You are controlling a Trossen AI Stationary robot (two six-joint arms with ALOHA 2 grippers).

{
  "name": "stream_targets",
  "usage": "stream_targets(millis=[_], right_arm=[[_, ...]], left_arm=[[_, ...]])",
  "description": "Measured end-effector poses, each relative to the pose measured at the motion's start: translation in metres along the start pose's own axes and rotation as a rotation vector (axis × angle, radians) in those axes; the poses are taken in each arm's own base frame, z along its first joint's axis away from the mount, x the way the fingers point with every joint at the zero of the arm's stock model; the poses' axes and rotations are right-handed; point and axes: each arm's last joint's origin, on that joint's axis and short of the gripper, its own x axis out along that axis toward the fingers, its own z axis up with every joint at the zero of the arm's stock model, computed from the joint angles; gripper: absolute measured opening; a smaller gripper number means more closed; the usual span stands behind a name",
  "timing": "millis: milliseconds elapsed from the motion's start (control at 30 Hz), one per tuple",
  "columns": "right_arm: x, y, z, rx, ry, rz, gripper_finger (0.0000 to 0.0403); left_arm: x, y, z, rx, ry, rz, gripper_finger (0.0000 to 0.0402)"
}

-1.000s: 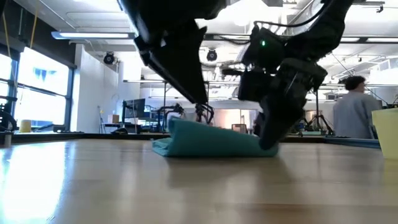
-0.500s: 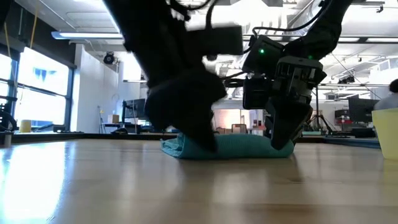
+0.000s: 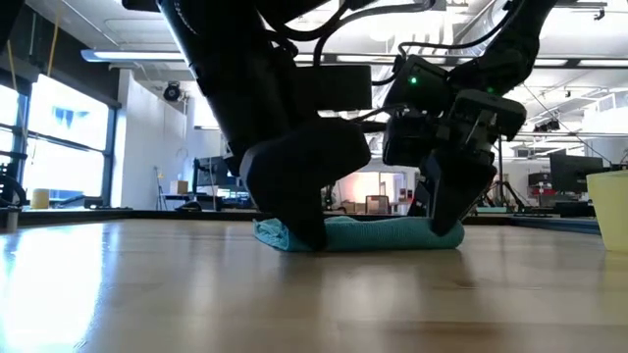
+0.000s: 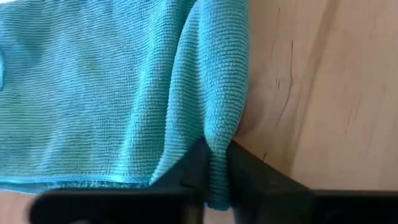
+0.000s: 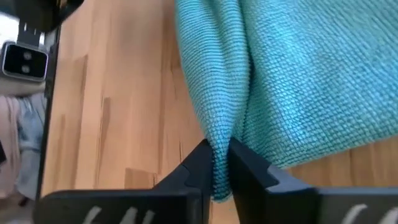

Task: Roll microfiber towels into tight, uniform cylinder then place into a basket
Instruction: Roll the blue microfiber cloth

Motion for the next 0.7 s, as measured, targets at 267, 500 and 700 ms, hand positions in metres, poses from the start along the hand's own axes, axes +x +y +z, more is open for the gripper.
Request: stream_targets(millis=[267, 500, 700], right_arm=[[-0.017, 0.011, 0.003, -0.186, -0.027, -0.046, 0.0095], [-0.045, 0.039, 0.005, -0.53, -0.067, -0.256, 0.0112], [-0.04, 0.082, 0.002, -0.907, -0.111, -0.276, 0.0112]], left_arm=[[-0.007, 0.003, -0.009, -0.118, -0.062, -0.206, 0.0011], [-0.005, 0.018, -0.027, -0.35, -0.026, -0.454, 0.0007], [0.01, 0.027, -0.044, -0.568, 0.032, -0.56, 0.0006]])
